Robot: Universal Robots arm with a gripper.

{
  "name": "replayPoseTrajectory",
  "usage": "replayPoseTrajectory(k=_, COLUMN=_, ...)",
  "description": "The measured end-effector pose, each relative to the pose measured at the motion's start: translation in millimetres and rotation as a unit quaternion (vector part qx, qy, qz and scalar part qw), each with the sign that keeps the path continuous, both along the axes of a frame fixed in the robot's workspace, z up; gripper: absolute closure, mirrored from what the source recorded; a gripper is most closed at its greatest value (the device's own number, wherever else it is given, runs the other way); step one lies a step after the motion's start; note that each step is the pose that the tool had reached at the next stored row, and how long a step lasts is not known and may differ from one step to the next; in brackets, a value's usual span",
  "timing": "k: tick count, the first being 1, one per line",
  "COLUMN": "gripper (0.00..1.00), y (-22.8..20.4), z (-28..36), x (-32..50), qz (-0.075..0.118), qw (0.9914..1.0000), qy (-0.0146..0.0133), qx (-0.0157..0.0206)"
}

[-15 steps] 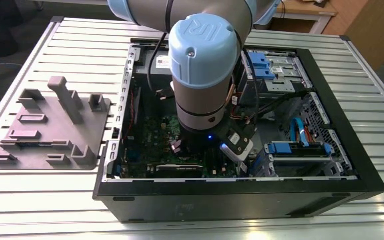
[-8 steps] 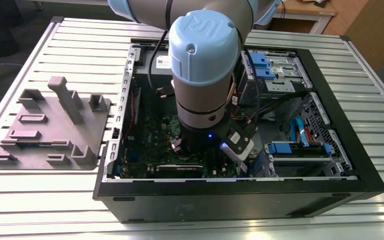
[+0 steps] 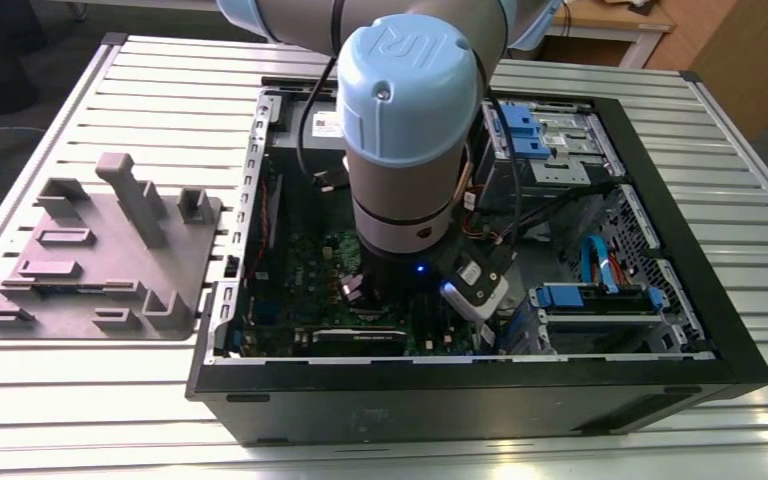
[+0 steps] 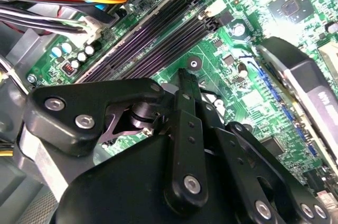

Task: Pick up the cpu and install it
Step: 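Install the first cpu locking lever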

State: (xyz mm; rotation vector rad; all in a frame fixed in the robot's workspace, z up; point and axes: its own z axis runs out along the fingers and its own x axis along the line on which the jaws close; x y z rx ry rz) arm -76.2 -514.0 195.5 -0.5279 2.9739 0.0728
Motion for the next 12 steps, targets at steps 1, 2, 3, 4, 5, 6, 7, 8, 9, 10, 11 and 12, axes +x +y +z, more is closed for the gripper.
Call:
replayPoseTrajectory(k=1, gripper=0.89, y=0.5, z=0.0, x=0.0, qz=0.000, qw=1.00000, qy=0.0000, qx=0.0000)
replayPoseTrajectory(k=2, gripper=0.89, y=1.0, z=0.0, x=0.0, qz=0.000, qw=1.00000, qy=0.0000, qx=0.0000)
replayPoseTrajectory(k=3, gripper=0.89, y=1.5, z=0.0, x=-0.1, qz=0.000, qw=1.00000, qy=0.0000, qx=0.0000)
replayPoseTrajectory(k=4, gripper=0.89, y=1.7, z=-0.1, x=-0.4, qz=0.000, qw=1.00000, qy=-0.0001, qx=0.0001)
replayPoseTrajectory(k=5, gripper=0.89, y=1.8, z=-0.1, x=-0.9, qz=0.000, qw=1.00000, qy=0.0000, qx=0.0001)
replayPoseTrajectory(k=6, gripper=0.89, y=1.8, z=-0.1, x=-1.6, qz=0.000, qw=1.00000, qy=0.0000, qx=0.0000)
replayPoseTrajectory(k=7, gripper=0.89, y=1.9, z=0.0, x=-2.5, qz=0.000, qw=1.00000, qy=0.0000, qx=0.0000)
replayPoseTrajectory(k=8, gripper=0.89, y=2.0, z=0.0, x=-3.2, qz=0.000, qw=1.00000, qy=0.0000, qx=0.0000)
replayPoseTrajectory(k=9, gripper=0.89, y=2.0, z=-0.1, x=-3.4, qz=0.000, qw=1.00000, qy=0.0000, qx=0.0001)
replayPoseTrajectory(k=10, gripper=0.89, y=2.0, z=-0.1, x=-3.3, qz=0.000, qw=1.00000, qy=0.0000, qx=0.0001)
replayPoseTrajectory(k=11, gripper=0.89, y=1.9, z=-0.2, x=-3.4, qz=0.000, qw=1.00000, qy=0.0000, qx=0.0001)
replayPoseTrajectory(k=12, gripper=0.89, y=1.9, z=-0.6, x=-3.4, qz=0.000, qw=1.00000, qy=0.0000, qx=0.0001)
